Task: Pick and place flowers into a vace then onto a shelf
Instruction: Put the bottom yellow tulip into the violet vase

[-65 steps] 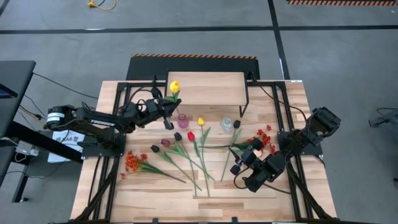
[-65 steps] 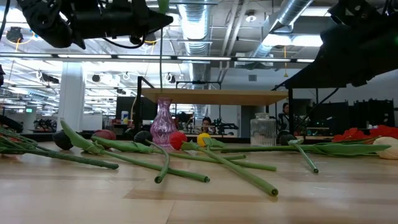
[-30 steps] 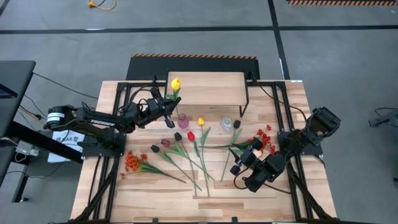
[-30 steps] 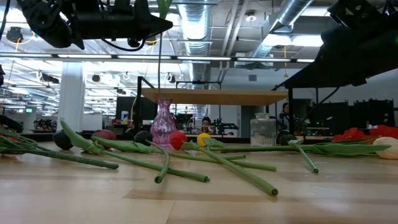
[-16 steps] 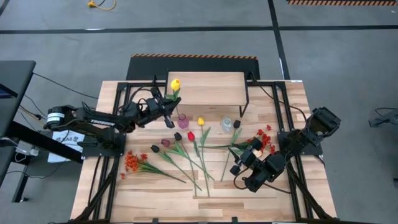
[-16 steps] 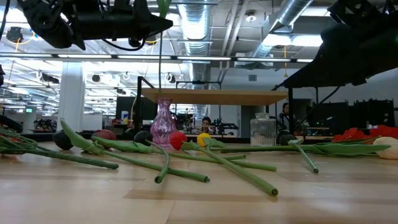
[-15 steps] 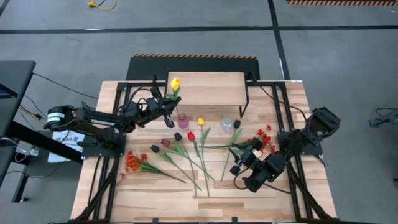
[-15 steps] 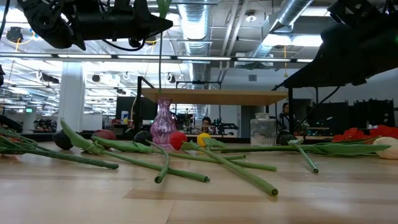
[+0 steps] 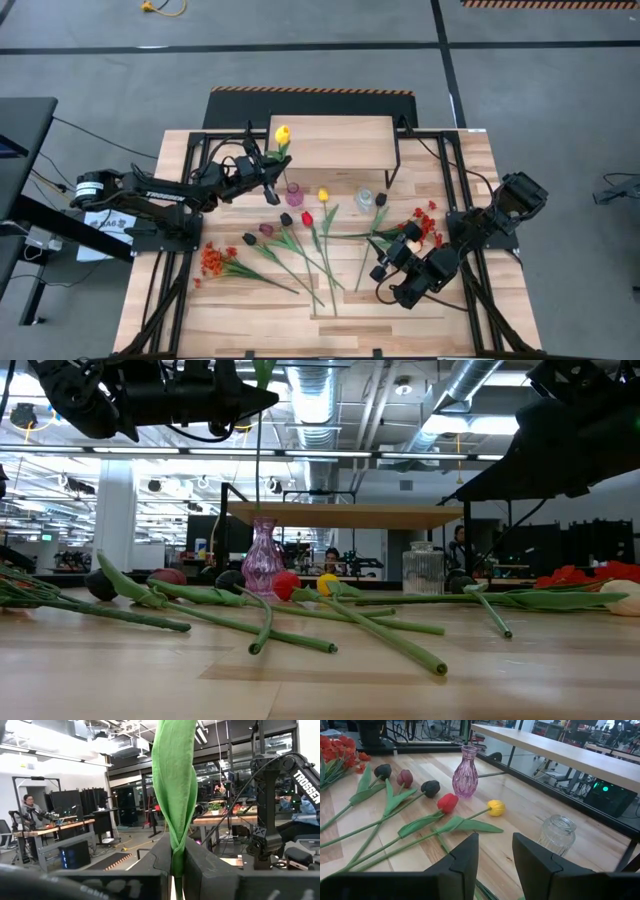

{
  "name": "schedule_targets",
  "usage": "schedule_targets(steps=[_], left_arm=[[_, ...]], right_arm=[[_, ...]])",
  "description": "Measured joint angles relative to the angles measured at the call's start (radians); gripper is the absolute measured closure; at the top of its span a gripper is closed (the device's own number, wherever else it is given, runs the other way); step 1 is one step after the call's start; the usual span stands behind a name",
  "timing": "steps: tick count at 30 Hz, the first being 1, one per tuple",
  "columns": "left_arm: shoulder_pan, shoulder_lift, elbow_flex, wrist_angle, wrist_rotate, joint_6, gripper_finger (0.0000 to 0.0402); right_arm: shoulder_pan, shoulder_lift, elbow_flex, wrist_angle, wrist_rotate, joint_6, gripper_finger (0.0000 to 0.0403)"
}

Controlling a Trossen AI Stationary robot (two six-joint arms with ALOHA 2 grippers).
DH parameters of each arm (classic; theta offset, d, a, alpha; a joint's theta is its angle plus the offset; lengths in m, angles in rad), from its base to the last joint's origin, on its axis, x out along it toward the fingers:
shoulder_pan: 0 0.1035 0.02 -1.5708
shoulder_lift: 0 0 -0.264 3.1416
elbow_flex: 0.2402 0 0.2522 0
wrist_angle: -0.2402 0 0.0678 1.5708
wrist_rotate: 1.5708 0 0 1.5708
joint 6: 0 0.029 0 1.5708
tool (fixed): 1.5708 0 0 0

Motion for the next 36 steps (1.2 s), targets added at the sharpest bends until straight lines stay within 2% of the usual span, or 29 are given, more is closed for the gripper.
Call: schedule_targets(steps=[8,15,21,36], left_arm=[[0.002,0.0,0.0,0.022,0.104,0.019,0.0395],[0.032,0.0,0.01,0.017,0.117,0.013,0.0395],[0.058,0.0,0.01,0.014,0.159,-0.015,0.0395],[0.058,0.0,0.01,-0.016,0.159,-0.023,0.0395]], right_arm=[[0.0,0.0,0.0,0.0,-0.002,0.0,0.029],[0.0,0.0,0.0,0.001,-0.051,0.018,0.029],[0.001,0.0,0.0,0.016,-0.052,0.018,0.029],[0.001,0.0,0.0,0.023,-0.052,0.016,0.029]])
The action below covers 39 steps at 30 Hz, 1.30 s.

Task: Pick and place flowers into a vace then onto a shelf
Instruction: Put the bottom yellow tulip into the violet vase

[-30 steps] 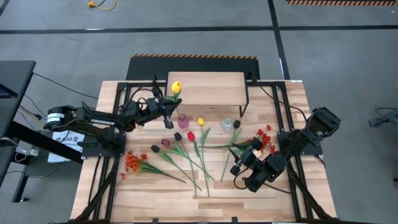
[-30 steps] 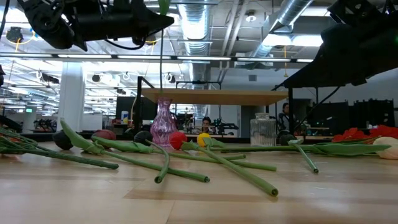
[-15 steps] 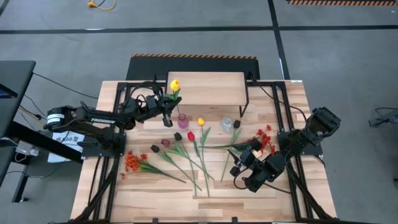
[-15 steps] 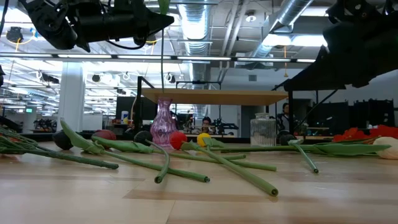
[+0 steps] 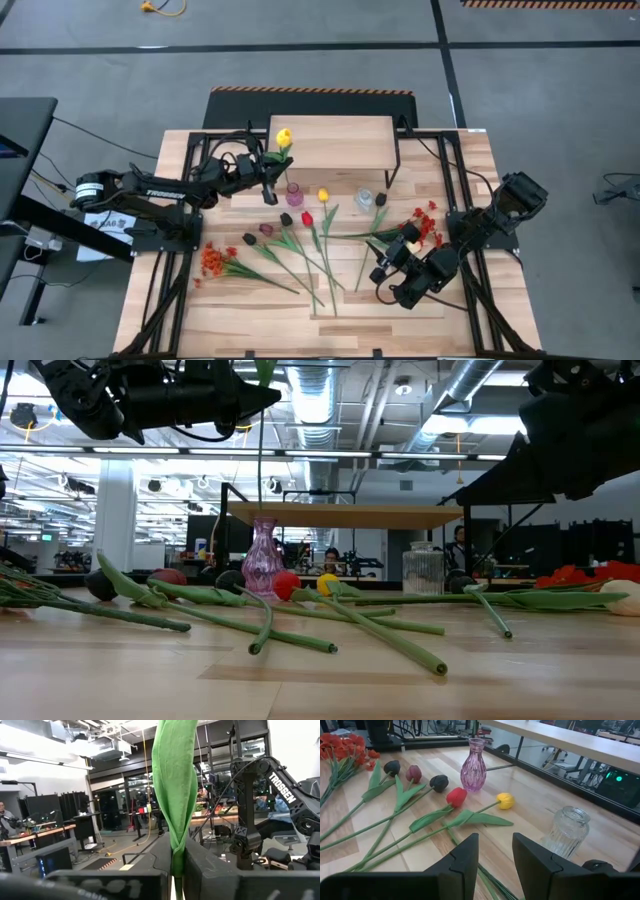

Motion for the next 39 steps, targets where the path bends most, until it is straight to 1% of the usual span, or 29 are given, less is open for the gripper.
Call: schedule_targets(steps=[9,11,18,21,24,28,31,34,39], left_arm=[[0.0,0.0,0.0,-0.01,0.013,0.005,0.0395],[0.0,0.0,0.0,0.0,0.027,0.004,0.0395],[0.0,0.003,0.0,0.025,0.025,-0.011,0.0395],[0.004,0.056,0.0,0.097,0.026,-0.011,0.0395],[0.024,0.141,0.011,0.208,0.026,-0.026,0.0395],[0.054,0.179,0.019,0.253,0.029,-0.058,0.0395],[0.061,0.167,0.019,0.238,0.053,-0.063,0.0395],[0.057,0.143,0.019,0.221,0.054,-0.057,0.0395],[0.055,0.103,0.019,0.133,0.052,-0.053,0.0395]], right_arm=[[-0.001,0.0,0.0,0.0,0.0,-0.001,0.029],[-0.001,0.0,0.0,0.0,0.0,-0.001,0.029],[-0.001,0.0,0.0,0.0,0.0,-0.003,0.029],[-0.001,0.0,0.0,0.0,0.0,-0.008,0.029],[-0.001,0.0,0.0,0.0,0.0,-0.009,0.029],[0.0,0.0,0.0,-0.001,0.0,-0.009,0.029],[0.001,0.0,0.0,-0.007,0.0,-0.009,0.029],[0.001,0.0,0.0,-0.007,-0.002,-0.009,0.029],[0.001,0.0,0.0,-0.005,-0.012,-0.009,0.029]])
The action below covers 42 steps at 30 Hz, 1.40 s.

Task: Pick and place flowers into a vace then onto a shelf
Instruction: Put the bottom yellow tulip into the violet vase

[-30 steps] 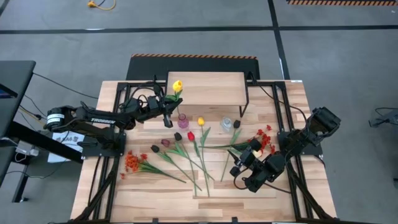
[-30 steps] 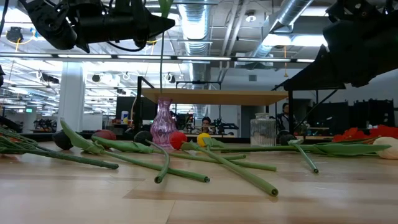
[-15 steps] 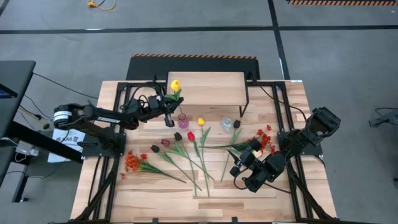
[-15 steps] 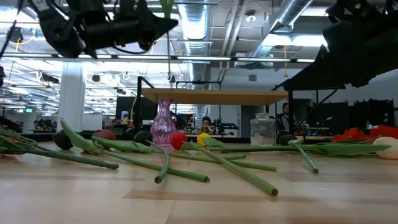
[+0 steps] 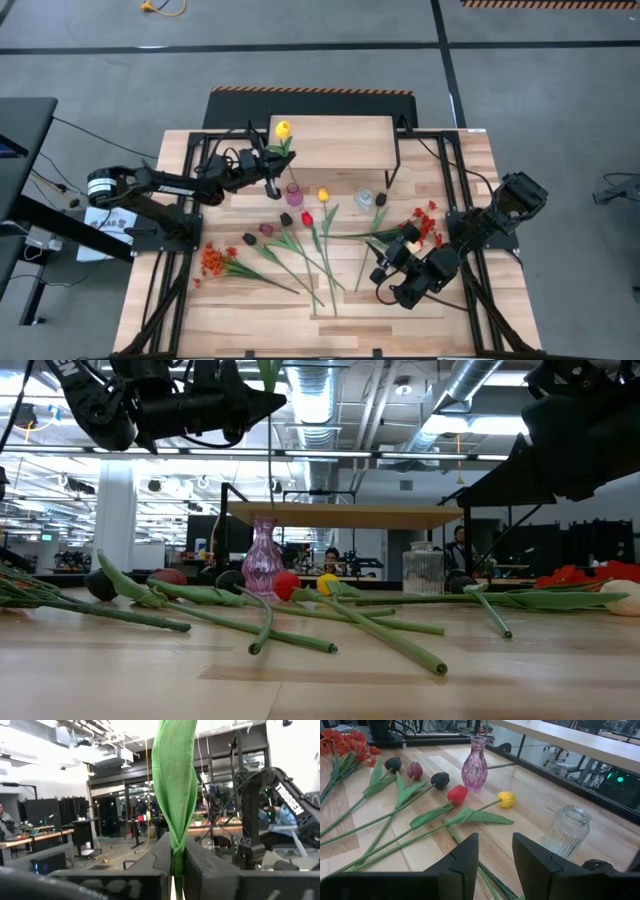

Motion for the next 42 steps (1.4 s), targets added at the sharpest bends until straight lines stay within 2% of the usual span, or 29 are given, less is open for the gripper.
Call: schedule_targets(steps=[5,32,37,42], left_arm=[[0.0,-0.028,0.0,-0.067,0.0,0.005,0.0395],[-0.001,-0.029,0.0,-0.092,-0.01,-0.015,0.0394],[-0.001,-0.029,0.0,-0.089,-0.01,-0.015,0.0374],[-0.001,-0.029,0.0,-0.09,-0.01,-0.015,0.0332]], right_arm=[[-0.002,0.0,0.0,0.006,-0.011,0.0,0.029],[-0.002,0.0,0.0,0.007,-0.012,0.0,0.029],[-0.002,0.0,0.0,0.008,-0.012,0.0,0.029],[-0.002,0.0,0.0,0.008,-0.012,0.0,0.029]])
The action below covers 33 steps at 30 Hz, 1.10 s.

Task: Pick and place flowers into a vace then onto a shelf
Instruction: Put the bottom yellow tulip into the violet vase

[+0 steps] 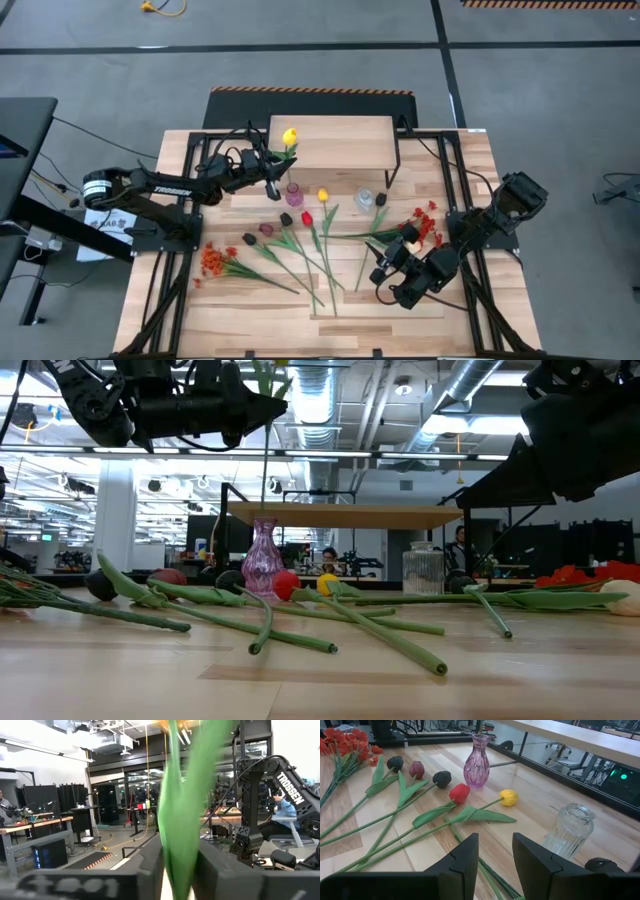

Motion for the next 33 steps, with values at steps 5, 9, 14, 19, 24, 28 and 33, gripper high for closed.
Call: schedule_targets(steps=[5,9,14,19,24,28,33], left_arm=[[0.0,0.0,0.0,-0.032,-0.002,-0.004,0.0288],[0.0,0.0,0.0,-0.048,-0.036,-0.004,0.0261],[0.0,0.0,0.0,-0.055,-0.058,-0.004,0.0236],[0.0,-0.003,0.0,-0.057,-0.058,-0.019,0.0217],[-0.008,-0.062,0.0,-0.155,-0.083,-0.022,0.0203],[-0.044,-0.131,0.0,-0.258,-0.173,0.001,0.0194],[-0.11,-0.196,0.0,-0.336,-0.299,0.041,0.0187]], right_arm=[[0.0,0.0,0.0,0.0,0.0,0.0,0.029],[0.0,0.0,0.0,-0.001,-0.001,0.0,0.029],[0.0,0.0,0.0,-0.001,-0.002,0.0,0.029],[0.0,0.0,0.0,-0.001,-0.002,0.0,0.029],[0.0,0.0,0.0,-0.002,-0.003,0.0,0.029],[0.0,0.0,0.0,-0.002,-0.004,0.0,0.029],[0.0,0.0,0.0,-0.001,-0.004,0.0,0.029]])
